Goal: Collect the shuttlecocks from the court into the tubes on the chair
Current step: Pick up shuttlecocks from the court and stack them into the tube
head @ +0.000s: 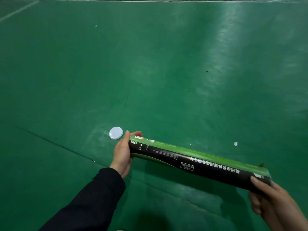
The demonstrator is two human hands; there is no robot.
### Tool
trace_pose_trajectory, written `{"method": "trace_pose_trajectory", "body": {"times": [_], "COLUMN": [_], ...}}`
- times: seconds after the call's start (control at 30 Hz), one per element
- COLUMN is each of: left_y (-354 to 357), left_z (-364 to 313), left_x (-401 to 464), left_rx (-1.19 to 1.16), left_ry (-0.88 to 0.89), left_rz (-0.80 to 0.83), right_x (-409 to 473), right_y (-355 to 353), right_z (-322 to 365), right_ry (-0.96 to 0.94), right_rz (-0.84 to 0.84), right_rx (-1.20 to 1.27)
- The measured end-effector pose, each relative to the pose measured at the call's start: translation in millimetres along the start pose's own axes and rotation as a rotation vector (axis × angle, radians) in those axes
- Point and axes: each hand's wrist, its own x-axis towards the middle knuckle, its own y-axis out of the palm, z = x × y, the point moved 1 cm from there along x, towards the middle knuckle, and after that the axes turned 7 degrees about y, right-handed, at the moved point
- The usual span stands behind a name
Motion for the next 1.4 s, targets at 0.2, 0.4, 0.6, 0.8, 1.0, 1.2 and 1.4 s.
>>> {"method": "trace_pose_trajectory", "body": {"times": [0.2, 0.4, 0.6, 0.8, 1.0, 1.2, 1.4], "left_y": [-8.3, 4.8, 22.5, 32.6, 34.5, 14.5, 9.6], "left_z": [10.2, -20.4, -34.6, -32.3, -34.6, -29.6, -23.4], "left_x": [-6.3, -12.4, -29.2, -41.9, -43.0, -24.4, -29.5], "left_rx": [0.058, -0.523, -0.775, -0.835, -0.696, -0.285, -0.19], "left_ry": [0.101, -0.121, -0.224, -0.263, -0.123, 0.154, 0.206], "left_rz": [0.02, 0.122, 0.27, 0.333, 0.268, 0.123, 0.201], "right_x": [13.2, 19.9, 22.1, 39.5, 43.8, 40.9, 39.9], "right_y": [-2.4, 7.5, 12.3, 22.8, 27.1, 22.4, 27.4], "right_z": [-11.9, -21.0, -33.0, -42.6, -51.3, -38.4, -44.6], "right_ry": [0.218, 0.347, 0.307, 0.229, 0.244, 0.139, 0.145], "right_rz": [-0.052, -0.133, -0.127, -0.229, -0.272, -0.296, -0.333], "right_rx": [-0.018, 0.15, 0.26, 0.309, 0.351, 0.366, 0.381]}}
